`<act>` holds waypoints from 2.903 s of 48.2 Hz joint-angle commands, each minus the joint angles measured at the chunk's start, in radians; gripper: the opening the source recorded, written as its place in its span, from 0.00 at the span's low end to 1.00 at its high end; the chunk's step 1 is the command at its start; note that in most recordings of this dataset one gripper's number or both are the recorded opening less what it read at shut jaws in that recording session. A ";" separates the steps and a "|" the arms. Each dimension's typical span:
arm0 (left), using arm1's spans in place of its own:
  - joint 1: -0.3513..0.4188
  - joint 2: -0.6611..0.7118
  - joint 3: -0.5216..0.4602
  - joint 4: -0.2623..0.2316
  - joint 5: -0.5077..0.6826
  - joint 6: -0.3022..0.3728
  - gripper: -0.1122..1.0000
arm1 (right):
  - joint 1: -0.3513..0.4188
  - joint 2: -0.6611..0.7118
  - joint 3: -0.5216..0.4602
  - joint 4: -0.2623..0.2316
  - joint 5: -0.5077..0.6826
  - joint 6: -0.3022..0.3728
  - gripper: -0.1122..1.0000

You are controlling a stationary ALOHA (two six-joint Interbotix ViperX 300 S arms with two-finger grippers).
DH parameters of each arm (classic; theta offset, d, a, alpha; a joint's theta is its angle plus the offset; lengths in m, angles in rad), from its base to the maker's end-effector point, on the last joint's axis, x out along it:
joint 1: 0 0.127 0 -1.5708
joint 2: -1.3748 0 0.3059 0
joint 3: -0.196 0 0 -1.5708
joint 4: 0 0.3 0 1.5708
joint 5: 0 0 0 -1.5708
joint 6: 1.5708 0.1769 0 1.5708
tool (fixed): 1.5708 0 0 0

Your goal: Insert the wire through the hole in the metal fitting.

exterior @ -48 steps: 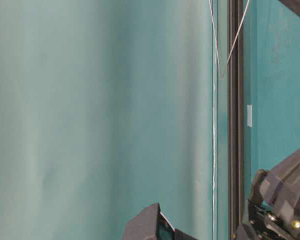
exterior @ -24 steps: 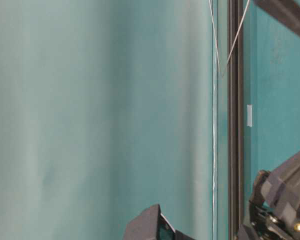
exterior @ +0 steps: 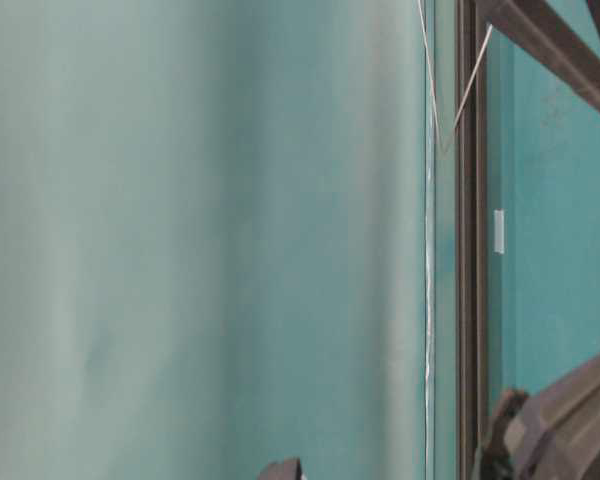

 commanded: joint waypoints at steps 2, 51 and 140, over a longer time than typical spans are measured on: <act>-0.005 -0.055 0.021 -0.003 0.011 -0.002 0.01 | 0.002 -0.032 -0.002 -0.003 -0.009 0.002 0.96; -0.040 -0.307 0.249 0.000 0.209 -0.086 0.01 | 0.002 -0.032 0.002 -0.003 -0.005 -0.002 0.96; 0.058 -0.370 0.259 0.009 0.173 -0.021 0.91 | -0.020 -0.114 0.115 0.000 -0.127 -0.021 0.96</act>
